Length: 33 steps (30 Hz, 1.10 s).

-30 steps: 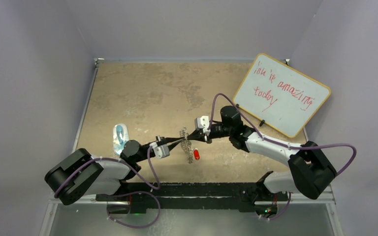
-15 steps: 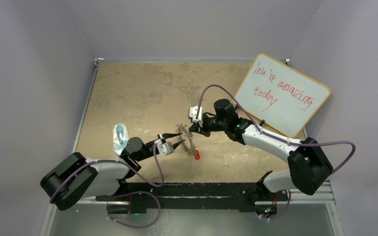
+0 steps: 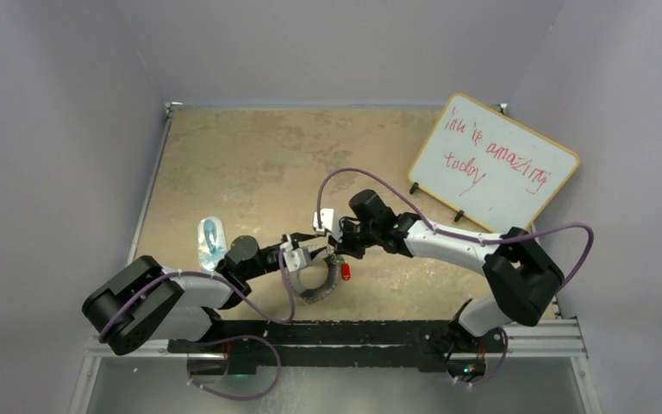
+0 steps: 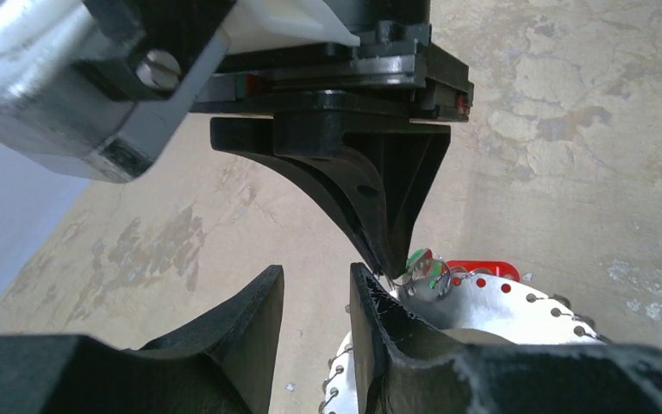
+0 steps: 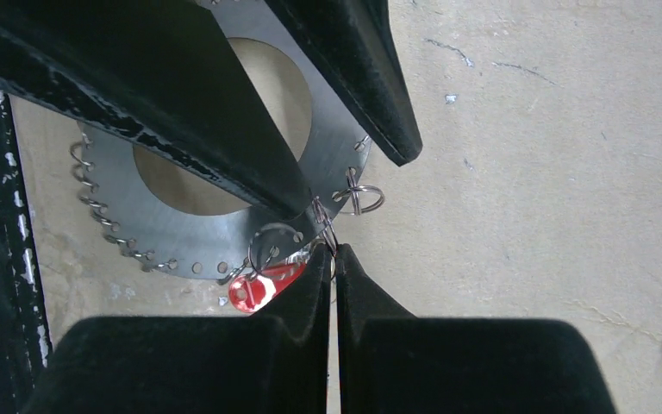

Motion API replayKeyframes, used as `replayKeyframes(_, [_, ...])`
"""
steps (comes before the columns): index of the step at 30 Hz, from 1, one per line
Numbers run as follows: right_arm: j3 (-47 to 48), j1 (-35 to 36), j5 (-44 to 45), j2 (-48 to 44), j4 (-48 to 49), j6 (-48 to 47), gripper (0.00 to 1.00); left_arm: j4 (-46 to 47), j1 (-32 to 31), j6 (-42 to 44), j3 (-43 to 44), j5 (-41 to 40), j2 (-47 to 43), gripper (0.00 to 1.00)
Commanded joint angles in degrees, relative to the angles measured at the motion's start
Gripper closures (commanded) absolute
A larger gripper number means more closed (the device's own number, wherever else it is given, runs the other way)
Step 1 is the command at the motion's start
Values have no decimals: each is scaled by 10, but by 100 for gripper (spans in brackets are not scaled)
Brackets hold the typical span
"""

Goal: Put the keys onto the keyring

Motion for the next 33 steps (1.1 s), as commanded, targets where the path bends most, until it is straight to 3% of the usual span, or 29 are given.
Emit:
replayKeyframes(1, [26,4,-11,-24,3,-15,100,-13,-2,26,15,17,1,68])
replayKeyframes(10, [37,12,-22,-31,-10,-25,100,-87,-2,57,42,51,10,70])
replayKeyframes(25, [52,20,-11,-21,-19,-26,100,-174,-5,75,81,32,21,84])
replayKeyframes(30, [55,20,-10,-19,-19,-27,100,-188,-8,81,88,24,20,99])
replayKeyframes(33, [54,21,-5,-15,-17,-27,100,-184,-8,77,87,22,15,100])
